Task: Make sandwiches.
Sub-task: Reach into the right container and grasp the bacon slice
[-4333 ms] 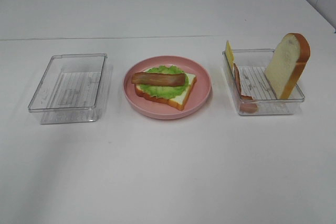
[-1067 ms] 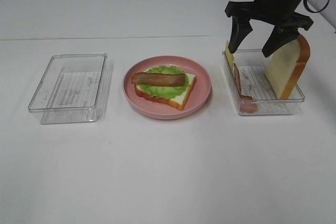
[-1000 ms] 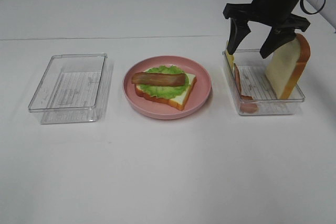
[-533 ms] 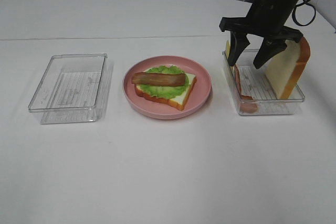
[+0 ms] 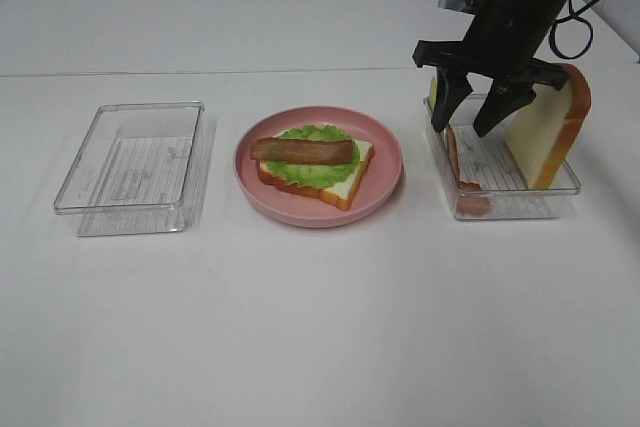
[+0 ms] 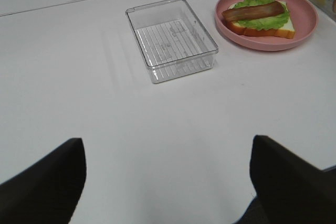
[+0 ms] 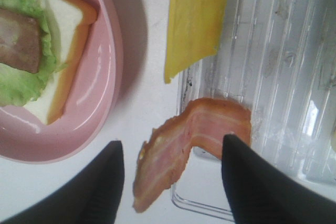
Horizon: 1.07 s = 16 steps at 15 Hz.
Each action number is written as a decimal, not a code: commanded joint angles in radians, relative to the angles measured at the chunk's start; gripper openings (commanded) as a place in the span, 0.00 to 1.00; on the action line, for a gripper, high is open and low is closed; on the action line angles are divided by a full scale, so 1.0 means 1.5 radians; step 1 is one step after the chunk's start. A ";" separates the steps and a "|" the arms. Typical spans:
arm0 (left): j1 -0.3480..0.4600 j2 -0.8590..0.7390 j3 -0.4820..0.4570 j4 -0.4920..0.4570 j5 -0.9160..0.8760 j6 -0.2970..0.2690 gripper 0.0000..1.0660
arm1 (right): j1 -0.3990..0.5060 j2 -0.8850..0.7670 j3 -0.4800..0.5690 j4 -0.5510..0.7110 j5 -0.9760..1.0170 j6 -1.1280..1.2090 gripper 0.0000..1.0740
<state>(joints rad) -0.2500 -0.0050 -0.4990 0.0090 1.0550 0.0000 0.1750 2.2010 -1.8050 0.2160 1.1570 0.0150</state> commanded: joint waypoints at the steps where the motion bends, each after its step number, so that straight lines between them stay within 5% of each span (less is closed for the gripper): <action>1: -0.001 -0.007 0.001 0.002 -0.007 -0.005 0.76 | 0.003 0.001 -0.002 0.023 0.003 -0.005 0.50; 9: -0.001 -0.007 0.001 0.002 -0.007 -0.005 0.76 | 0.003 0.021 -0.002 0.027 0.014 -0.014 0.44; 12: -0.001 -0.007 0.001 0.002 -0.007 -0.005 0.76 | 0.003 0.021 -0.002 0.016 0.015 -0.014 0.17; 13: -0.001 -0.007 0.001 0.002 -0.007 -0.005 0.76 | 0.003 0.021 -0.002 0.016 0.018 -0.014 0.01; 16: -0.001 -0.007 0.001 0.002 -0.007 -0.005 0.76 | 0.003 0.021 -0.007 0.016 0.043 -0.021 0.00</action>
<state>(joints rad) -0.2500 -0.0050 -0.4990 0.0090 1.0540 0.0000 0.1750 2.2330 -1.8080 0.2400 1.1940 0.0000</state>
